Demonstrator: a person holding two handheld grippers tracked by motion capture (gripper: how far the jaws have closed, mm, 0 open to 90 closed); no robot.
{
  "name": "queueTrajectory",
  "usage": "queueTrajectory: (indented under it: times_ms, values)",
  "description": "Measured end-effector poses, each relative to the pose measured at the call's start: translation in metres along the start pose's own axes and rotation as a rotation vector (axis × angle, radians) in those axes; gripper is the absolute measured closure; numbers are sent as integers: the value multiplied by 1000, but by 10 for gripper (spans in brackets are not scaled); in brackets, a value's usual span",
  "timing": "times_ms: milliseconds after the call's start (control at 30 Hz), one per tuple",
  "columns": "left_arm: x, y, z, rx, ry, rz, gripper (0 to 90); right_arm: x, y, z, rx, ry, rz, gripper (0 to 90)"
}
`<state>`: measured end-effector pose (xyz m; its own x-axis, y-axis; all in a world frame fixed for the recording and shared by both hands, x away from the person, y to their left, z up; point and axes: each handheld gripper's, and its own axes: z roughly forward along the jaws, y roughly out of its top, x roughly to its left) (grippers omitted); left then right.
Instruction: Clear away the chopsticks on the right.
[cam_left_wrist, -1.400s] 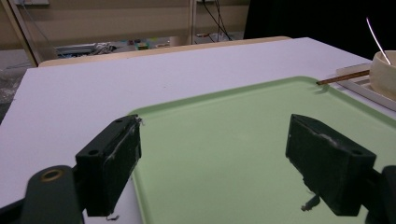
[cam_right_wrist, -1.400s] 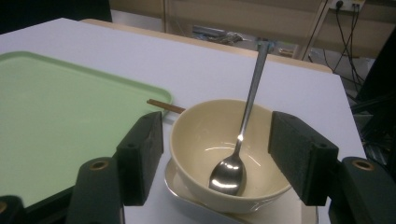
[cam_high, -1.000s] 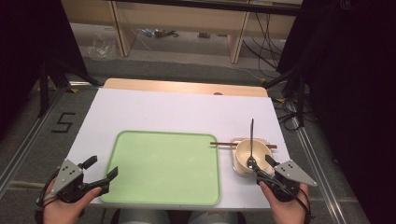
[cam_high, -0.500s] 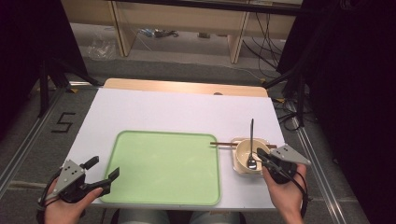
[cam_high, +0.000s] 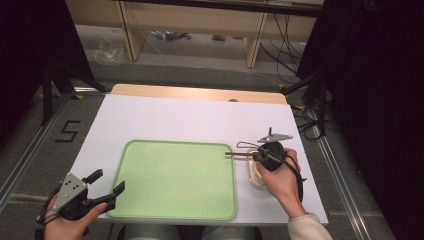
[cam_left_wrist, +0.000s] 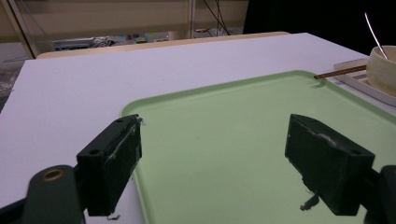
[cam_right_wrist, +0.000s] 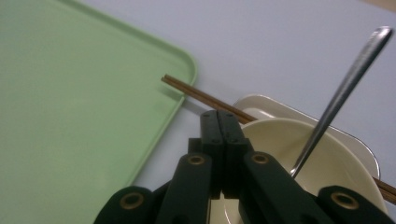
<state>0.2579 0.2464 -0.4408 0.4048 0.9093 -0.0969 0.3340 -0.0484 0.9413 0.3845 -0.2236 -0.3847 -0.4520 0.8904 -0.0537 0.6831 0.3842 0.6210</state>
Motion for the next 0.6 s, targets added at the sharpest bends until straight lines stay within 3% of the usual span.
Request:
queueTrajectory:
  times_ms: [267,467,600]
  values:
    - [1,-3,-6,-1,21,-10,184,-10,34,23,59,15,51,900]
    - [2,-5,-11,-1,38,-17,184,-14,38,38,98,16,62,900]
    - [2,-5,-12,-2,39,-19,184,-17,39,47,142,21,41,900]
